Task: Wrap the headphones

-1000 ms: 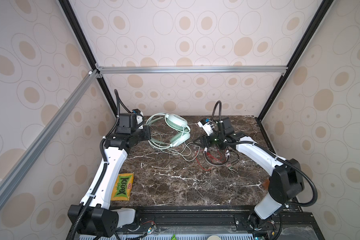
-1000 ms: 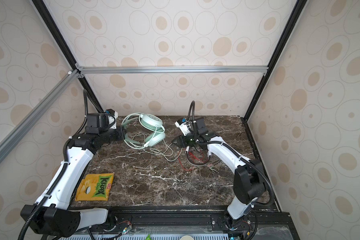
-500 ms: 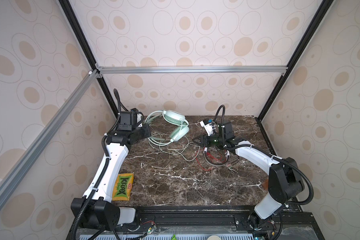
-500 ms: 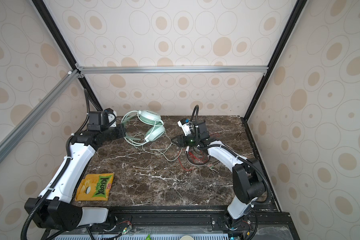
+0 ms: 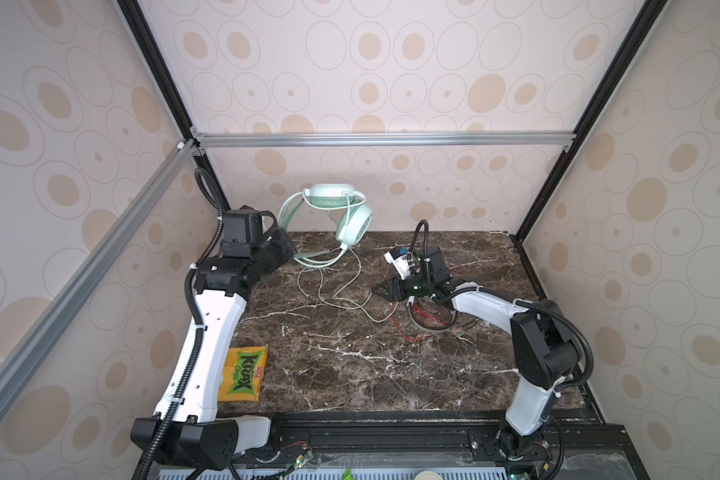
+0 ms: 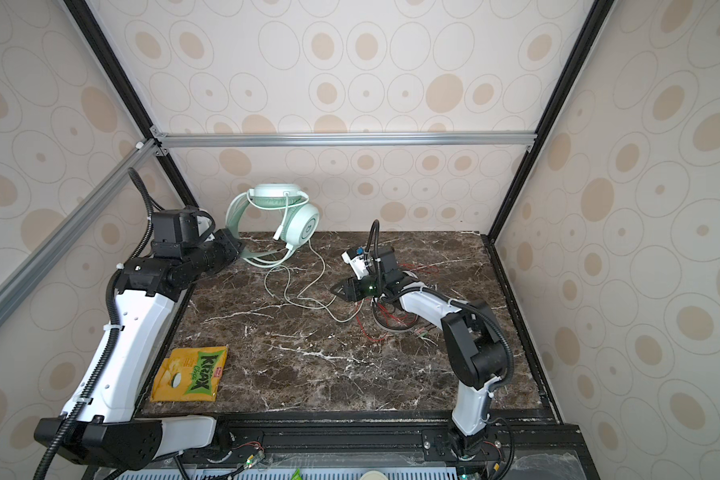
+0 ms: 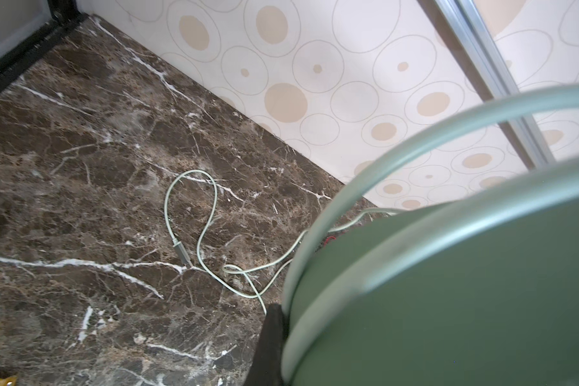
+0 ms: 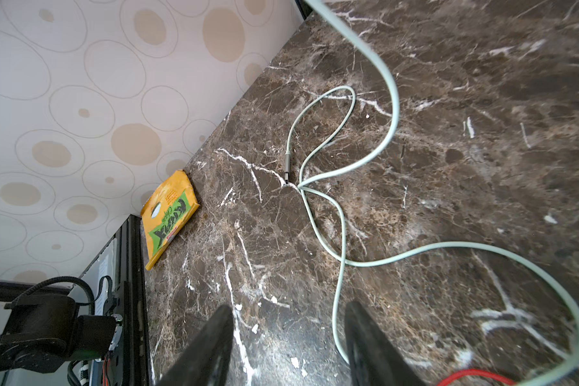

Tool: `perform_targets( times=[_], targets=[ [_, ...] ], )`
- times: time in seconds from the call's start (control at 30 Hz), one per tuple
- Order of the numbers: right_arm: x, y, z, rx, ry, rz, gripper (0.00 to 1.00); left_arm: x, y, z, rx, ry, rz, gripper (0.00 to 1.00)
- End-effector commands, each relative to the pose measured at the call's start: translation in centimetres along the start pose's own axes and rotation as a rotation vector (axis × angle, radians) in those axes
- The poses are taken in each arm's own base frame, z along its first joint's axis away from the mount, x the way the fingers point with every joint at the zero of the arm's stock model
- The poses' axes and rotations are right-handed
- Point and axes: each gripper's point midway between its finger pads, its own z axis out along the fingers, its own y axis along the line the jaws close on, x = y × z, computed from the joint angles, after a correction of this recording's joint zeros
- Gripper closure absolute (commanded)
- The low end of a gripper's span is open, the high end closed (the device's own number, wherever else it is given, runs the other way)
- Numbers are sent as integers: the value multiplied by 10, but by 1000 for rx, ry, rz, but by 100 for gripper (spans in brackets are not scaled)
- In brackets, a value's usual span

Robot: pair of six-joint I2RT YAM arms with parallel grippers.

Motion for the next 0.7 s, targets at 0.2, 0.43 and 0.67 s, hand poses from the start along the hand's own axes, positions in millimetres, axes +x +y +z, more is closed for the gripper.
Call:
perform_targets(
  times=[0.2,0.43,0.67],
  targets=[
    [-35,2,44,-124,-100,102,44,-29,-36,-35,120,-95,-46,100],
    [-36,5,83,-188,-140,273,44,-35,-40,-30,130,-107,-59,100],
    [-38,5,118,-241,-214,385,47,-37,-41,-28,129,-101,-58,100]
  ],
)
